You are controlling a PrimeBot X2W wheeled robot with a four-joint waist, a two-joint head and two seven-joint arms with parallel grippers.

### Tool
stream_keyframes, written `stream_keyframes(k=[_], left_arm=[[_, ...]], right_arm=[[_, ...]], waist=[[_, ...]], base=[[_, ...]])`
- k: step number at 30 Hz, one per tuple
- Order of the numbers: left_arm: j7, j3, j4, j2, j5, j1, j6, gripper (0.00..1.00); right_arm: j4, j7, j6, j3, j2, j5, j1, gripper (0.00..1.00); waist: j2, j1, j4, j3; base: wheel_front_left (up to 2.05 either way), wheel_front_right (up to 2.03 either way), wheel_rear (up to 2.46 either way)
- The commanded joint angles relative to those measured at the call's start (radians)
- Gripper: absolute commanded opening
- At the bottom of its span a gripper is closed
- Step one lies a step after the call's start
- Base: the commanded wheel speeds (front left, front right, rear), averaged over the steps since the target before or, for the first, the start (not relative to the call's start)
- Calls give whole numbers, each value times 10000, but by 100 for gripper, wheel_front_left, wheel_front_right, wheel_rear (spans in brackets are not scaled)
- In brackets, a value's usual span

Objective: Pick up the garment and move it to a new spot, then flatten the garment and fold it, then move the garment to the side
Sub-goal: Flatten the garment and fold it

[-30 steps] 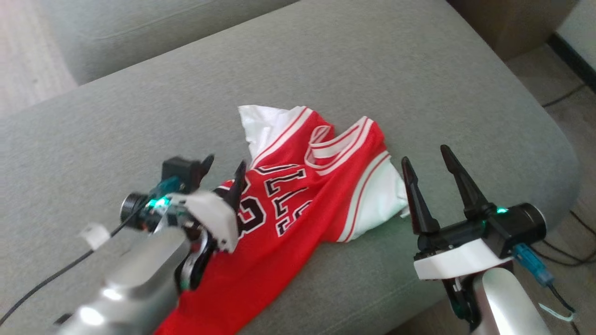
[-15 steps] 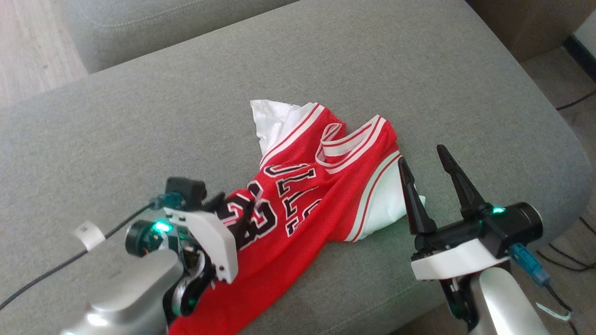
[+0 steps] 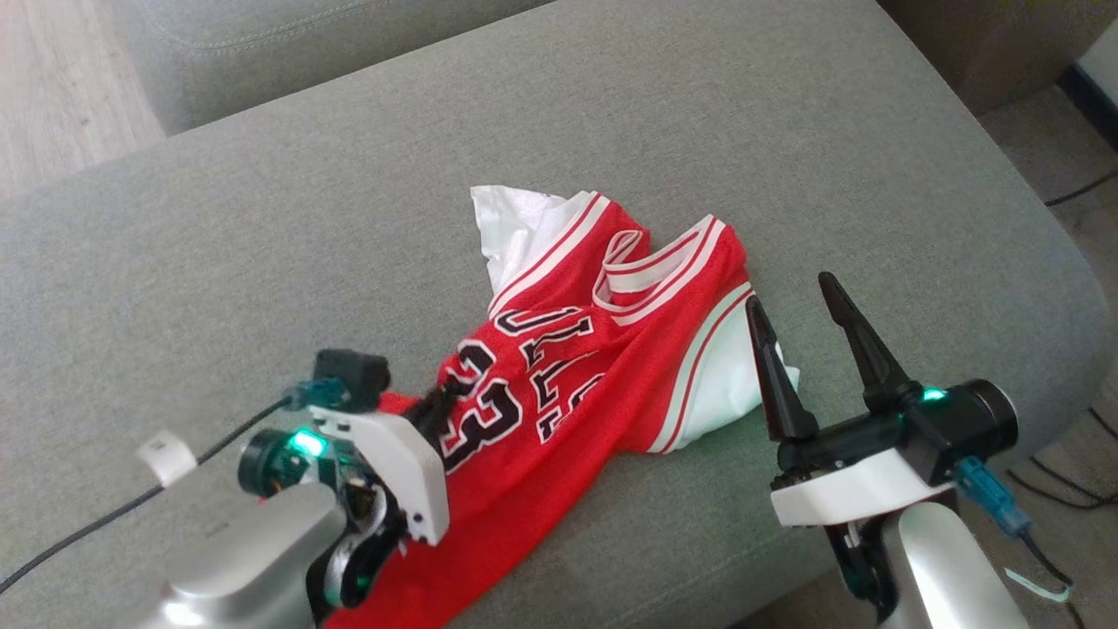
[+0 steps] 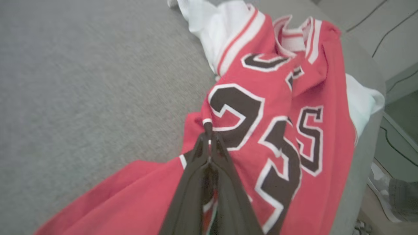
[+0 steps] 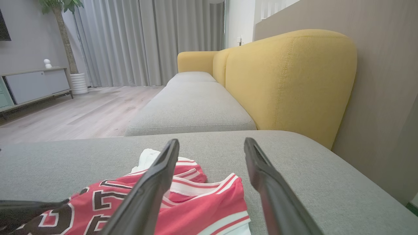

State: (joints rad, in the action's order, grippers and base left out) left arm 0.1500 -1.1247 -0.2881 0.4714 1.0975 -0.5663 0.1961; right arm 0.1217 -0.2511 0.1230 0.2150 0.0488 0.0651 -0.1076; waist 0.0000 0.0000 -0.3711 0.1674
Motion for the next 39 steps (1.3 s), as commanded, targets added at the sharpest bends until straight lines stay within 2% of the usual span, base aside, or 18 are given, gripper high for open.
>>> stream_keyframes(k=[1, 4, 9, 16, 25, 32, 34, 35, 36, 37, 38, 39], left_arm=[[-293, 572, 159, 206, -154, -439, 146, 0], [-916, 909, -74, 143, -399, -716, 474, 0], [-1644, 1311, -979, -47, -747, -1375, 754, 0], [-2400, 1645, -2878, -211, -1084, -2281, 726, 0], [-3452, 1826, -5061, -157, -1552, -3152, 548, 0], [-4059, 2381, -6054, -221, -1679, -3340, 534, 0], [-4092, 2577, -6219, -351, -1605, -3240, 386, 0], [-4100, 2628, -6289, -427, -1593, -3167, 296, 13], [-4106, 2677, -6342, -488, -1603, -3106, 230, 40], [-4110, 2806, -6319, -543, -1599, -3065, 173, 74], [-4112, 3042, -6234, -597, -1548, -3005, 145, 100], [-4113, 3279, -6088, -626, -1578, -2926, 144, 100]], right_arm=[[-285, -107, 77, 206, 14, -81, -202, 100], [-301, -107, 77, 223, 14, -80, -214, 100], [-329, -107, 77, 260, 14, -74, -277, 100], [-351, -107, 77, 385, 14, -13, -412, 100], [-324, -107, 77, 411, 14, -12, -477, 100], [-287, -107, 77, 312, 14, -50, -512, 100], [-274, -107, 77, 302, 14, -64, -526, 100], [-270, -107, 77, 304, 14, -72, -526, 100], [-267, -107, 77, 312, 14, -77, -523, 100], [-264, -107, 77, 306, 14, -82, -519, 100], [-264, -107, 77, 291, 14, -94, -519, 100], [-267, -107, 77, 259, 14, -111, -511, 100]], waist=[[0, 0, 11, 5], [0, 0, 45, 48], [0, 0, 93, 186], [0, 0, -62, 429], [0, 0, -220, 556], [0, 0, -66, 494], [0, 0, 16, 419], [0, 0, 57, 367], [0, 0, 94, 312], [0, 0, 143, 256], [0, 0, 192, 203], [0, 0, 247, 137]], base=[[0, 0, 0], [0, 0, 0], [0, 0, 0], [0, 0, 0], [0, 0, 0], [0, 0, 0], [0, 0, 0], [0, 0, 0], [0, 0, 0], [0, 0, 0], [0, 0, 0], [0, 0, 0]])
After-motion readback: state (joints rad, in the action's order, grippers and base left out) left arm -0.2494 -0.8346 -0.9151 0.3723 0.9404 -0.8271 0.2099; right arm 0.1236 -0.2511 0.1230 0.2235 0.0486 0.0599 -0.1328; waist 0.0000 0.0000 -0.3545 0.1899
